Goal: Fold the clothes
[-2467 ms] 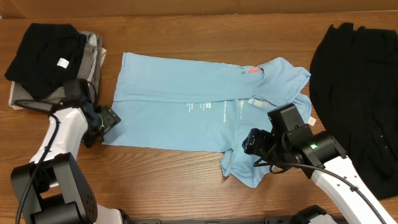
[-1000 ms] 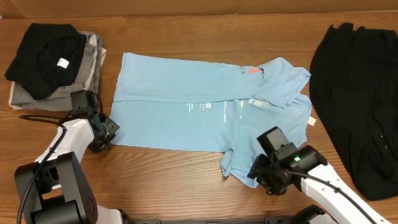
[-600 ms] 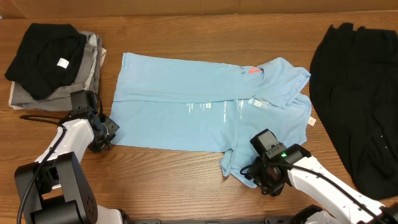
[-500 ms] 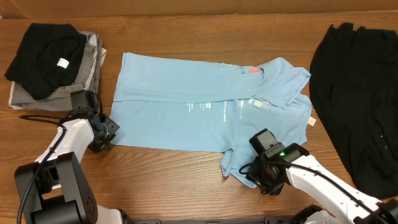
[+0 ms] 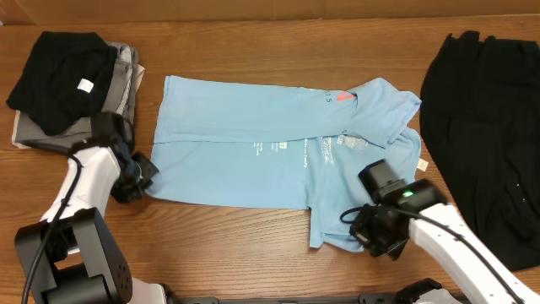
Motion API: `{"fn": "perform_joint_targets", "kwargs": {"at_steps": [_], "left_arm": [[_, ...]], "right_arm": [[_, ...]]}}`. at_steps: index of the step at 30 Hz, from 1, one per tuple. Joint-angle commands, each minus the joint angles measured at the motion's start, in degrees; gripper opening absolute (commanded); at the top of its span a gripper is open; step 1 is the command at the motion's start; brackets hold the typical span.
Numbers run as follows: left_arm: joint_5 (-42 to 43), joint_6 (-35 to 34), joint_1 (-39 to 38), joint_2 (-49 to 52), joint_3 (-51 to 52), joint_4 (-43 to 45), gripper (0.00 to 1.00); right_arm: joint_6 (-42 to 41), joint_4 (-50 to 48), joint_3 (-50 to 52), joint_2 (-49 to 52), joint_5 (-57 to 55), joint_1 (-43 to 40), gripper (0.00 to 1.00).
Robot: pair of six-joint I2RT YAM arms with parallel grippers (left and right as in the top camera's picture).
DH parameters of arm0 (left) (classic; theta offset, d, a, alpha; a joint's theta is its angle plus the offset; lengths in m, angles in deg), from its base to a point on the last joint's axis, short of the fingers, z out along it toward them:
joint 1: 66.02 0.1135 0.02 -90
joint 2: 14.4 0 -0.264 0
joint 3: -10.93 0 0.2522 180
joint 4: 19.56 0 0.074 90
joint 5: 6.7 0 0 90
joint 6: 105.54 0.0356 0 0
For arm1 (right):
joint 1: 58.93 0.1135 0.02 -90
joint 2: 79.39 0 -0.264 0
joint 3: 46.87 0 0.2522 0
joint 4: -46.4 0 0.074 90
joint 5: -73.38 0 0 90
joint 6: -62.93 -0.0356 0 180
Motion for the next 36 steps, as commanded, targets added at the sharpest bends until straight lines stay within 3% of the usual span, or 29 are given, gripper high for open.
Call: {"fn": "perform_joint_targets", "kwargs": {"at_steps": [1,6,14,15,18,19,29,36], "left_arm": [[-0.8,4.2,-0.3,0.2,-5.4,-3.1,0.04],[-0.8,6.3,-0.3,0.2,-7.6,-5.9,0.04],[-1.2,6.5,-0.3,0.2,-7.7,-5.1,0.04],[-1.2,6.9,-0.3,0.2,-7.7,-4.6,0.04],[-1.2,6.9,-0.3,0.2,-7.7,-4.5,0.04],[-1.2,6.9,-0.4,0.2,-7.7,-4.5,0.04],[-1.2,6.8,-0.4,0.2,-7.7,-4.2,0.04],[-1.1,6.8,-0.4,0.2,-7.7,-3.4,0.04]], "right_arm": [[6.8,5.5,-6.1,-1.8,-0.5,-3.3,0.04],[12.3,11.7,-11.8,-1.8,0.3,-7.1,0.04],[16.3,7.8,-13.1,-1.1,-0.6,-11.6,0.04],[16.4,7.3,-13.1,-0.3,-1.4,-12.3,0.16],[16.7,7.1,-13.1,1.6,-2.3,-12.6,0.67],[16.7,7.1,-13.1,2.3,-2.3,-12.6,0.70],[19.1,5.2,-13.1,0.8,2.1,-7.1,0.65],[10.3,-1.8,-6.9,2.8,2.0,5.2,0.63]]}}
